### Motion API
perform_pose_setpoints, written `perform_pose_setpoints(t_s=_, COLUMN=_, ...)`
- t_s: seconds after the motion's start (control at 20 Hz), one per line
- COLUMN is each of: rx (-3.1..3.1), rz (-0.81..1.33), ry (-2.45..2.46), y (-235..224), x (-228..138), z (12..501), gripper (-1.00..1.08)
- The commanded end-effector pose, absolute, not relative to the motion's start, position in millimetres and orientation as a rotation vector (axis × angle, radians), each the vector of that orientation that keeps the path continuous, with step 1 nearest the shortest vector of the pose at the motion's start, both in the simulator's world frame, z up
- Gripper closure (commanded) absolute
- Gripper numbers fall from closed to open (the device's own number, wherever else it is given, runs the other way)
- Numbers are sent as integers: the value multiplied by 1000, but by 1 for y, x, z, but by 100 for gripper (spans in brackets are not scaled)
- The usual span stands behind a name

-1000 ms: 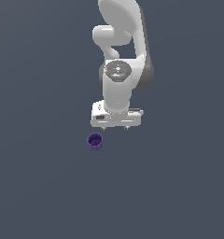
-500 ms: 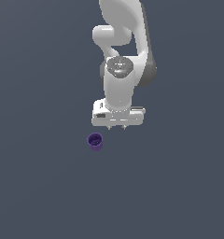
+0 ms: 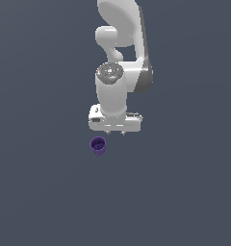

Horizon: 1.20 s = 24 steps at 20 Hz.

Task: Pick up the object and move it to a goal position.

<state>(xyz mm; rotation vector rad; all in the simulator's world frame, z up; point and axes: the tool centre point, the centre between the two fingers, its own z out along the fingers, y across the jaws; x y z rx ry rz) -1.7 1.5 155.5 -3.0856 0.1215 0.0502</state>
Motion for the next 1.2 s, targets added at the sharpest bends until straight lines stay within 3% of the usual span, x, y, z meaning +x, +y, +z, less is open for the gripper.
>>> perform_pose_setpoints(t_s=0.0, rx=-3059, rz=41, ry=216, y=-10, x=-2, z=149, gripper=-20)
perform_pose_setpoints(t_s=0.65, rx=-2828, rz=-30, ry=850, y=-97, x=-15, z=104, gripper=-20)
perform_pose_setpoints(t_s=1.15, rx=-2767, rz=-45, ry=984, y=-117, x=-20, z=95, gripper=-20)
